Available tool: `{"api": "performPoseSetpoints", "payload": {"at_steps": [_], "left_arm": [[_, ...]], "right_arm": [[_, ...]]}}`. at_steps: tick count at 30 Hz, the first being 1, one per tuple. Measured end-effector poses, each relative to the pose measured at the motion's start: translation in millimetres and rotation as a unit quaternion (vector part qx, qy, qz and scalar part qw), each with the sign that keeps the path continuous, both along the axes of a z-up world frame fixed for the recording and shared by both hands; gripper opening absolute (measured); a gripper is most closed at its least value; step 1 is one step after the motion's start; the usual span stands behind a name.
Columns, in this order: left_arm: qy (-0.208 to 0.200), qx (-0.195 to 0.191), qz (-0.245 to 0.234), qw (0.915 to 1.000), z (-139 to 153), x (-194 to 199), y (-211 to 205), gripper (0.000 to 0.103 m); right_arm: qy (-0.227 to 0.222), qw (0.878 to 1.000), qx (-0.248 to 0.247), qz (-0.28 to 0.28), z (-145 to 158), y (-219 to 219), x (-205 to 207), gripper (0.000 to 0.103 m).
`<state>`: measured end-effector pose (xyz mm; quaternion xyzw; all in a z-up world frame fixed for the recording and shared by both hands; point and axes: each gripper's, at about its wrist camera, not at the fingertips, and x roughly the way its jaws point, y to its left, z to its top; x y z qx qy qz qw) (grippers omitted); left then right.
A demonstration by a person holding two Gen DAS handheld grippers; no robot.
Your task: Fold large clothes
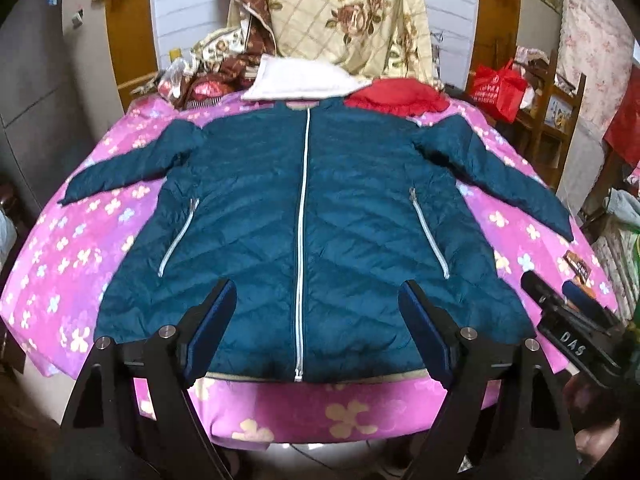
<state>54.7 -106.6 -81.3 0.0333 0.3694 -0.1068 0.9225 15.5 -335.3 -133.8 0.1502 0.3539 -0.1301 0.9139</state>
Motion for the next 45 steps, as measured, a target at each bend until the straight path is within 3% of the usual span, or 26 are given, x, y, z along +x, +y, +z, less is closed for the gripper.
{"api": "performPoseSetpoints", "payload": {"at_steps": [8, 13, 17, 19, 23, 28, 36, 38, 45], "left_arm": [[0.008, 0.000, 0.010, 0.9999, 9.3, -7.6, 16.6, 0.084], [-0.023, 0.019, 0.043, 0.9986, 26.0, -14.1, 42.1, 0.084], [-0.022, -0.014, 0.054, 0.9982, 34.1, -5.7, 64.4, 0.084], [-0.017, -0.030, 0.054, 0.9980, 33.5, 0.9, 72.8, 0.084], [-0.030, -0.024, 0.070, 0.9968, 29.6, 8.1, 86.0, 0.084], [-0.040, -0.026, 0.090, 0.9948, 24.2, 20.0, 100.6, 0.084], [-0.017, -0.038, 0.125, 0.9913, 5.3, 49.7, 115.2, 0.084], [-0.010, -0.038, 0.131, 0.9906, 0.2, 57.0, 117.0, 0.084], [-0.005, -0.025, 0.135, 0.9906, -6.9, 73.7, 105.3, 0.084]], "right_arm": [[-0.002, 1.000, 0.000, -0.002, 2.0, -0.3, -1.7, 0.085], [0.009, 1.000, -0.002, 0.003, 2.8, 0.0, 6.5, 0.084], [0.023, 1.000, -0.005, 0.009, 4.7, -2.1, 14.9, 0.080], [0.024, 1.000, 0.019, 0.006, 4.8, -16.0, 20.4, 0.080], [0.031, 0.998, 0.058, -0.018, -2.6, -71.1, 43.0, 0.080], [0.075, 0.983, 0.133, -0.101, -40.8, -183.6, 79.8, 0.077], [0.047, 0.939, 0.261, -0.220, -81.8, -281.1, 94.4, 0.077], [0.042, 0.932, 0.272, -0.235, -87.8, -290.6, 98.0, 0.077], [0.020, 0.926, 0.266, -0.266, -90.8, -321.4, 130.5, 0.077]]}}
